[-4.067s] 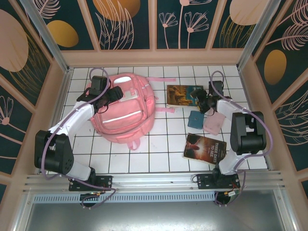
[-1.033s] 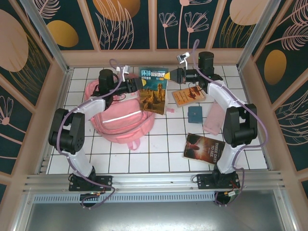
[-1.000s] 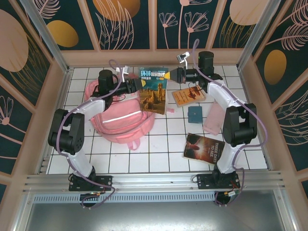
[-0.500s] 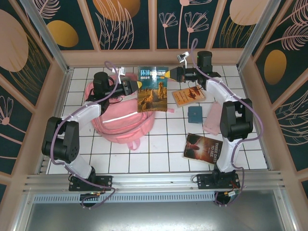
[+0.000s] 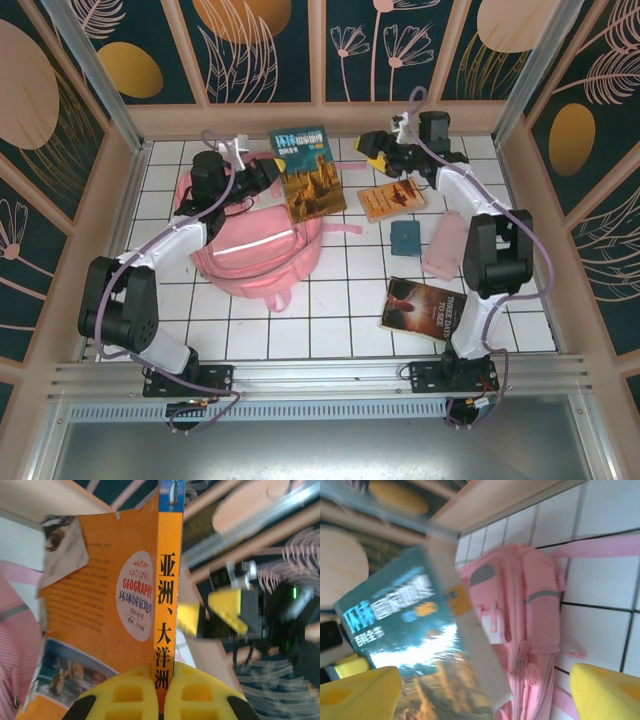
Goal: Pack the student bag
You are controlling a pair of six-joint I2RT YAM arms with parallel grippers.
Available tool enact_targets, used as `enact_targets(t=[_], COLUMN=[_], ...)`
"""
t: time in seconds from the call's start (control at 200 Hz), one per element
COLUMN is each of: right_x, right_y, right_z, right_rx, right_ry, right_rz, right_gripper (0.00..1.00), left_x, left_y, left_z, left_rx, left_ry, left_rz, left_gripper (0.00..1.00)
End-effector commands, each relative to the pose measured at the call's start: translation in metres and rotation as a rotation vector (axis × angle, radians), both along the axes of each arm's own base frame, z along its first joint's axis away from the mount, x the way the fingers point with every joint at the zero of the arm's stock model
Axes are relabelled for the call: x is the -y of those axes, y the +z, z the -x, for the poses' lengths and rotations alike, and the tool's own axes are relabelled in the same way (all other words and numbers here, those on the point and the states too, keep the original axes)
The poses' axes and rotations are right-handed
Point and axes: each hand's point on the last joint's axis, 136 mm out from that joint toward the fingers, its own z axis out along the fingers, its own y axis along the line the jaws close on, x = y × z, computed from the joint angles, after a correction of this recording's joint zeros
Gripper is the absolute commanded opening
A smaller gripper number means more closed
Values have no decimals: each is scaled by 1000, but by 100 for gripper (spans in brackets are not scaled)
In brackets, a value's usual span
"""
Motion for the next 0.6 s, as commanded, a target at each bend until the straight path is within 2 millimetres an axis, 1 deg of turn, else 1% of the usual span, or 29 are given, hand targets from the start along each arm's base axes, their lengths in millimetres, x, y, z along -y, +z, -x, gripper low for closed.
enact_targets(t=[0.0, 0.03, 0.04, 0.135, 0.185, 0.3, 0.35, 0.42, 0.596], right_x=[2, -3, -5, -25, -39, -73, -87, -100, -140], right_y=[14, 12, 15, 24, 30, 45, 48, 49, 47], right_z=[12, 20, 22, 42, 52, 71, 76, 80, 87], right_rx=[-69, -94, -92, -114, -127, -165, -191, -234, -364], right_ry=[-110, -101, -98, -71, -50, 19, 43, 64, 142], right_rz=[-142, -184, -201, -301, -349, -449, -486, -535, -618], right_gripper=[90, 90, 91, 93, 95, 98, 99, 99, 99], left_x=[-33, -40, -42, -57, -64, -74, -79, -82, -79], left_y=[60, 62, 64, 71, 74, 72, 68, 63, 56], left_z=[-14, -17, -18, -24, -27, -34, -37, -41, -48], left_rx=[55, 40, 38, 21, 18, 10, -4, -17, -27], left_ry=[235, 281, 294, 395, 437, 506, 537, 561, 564], left_rz=[182, 210, 220, 297, 330, 370, 376, 381, 402], left_gripper=[0, 0, 0, 0, 0, 0, 0, 0, 0])
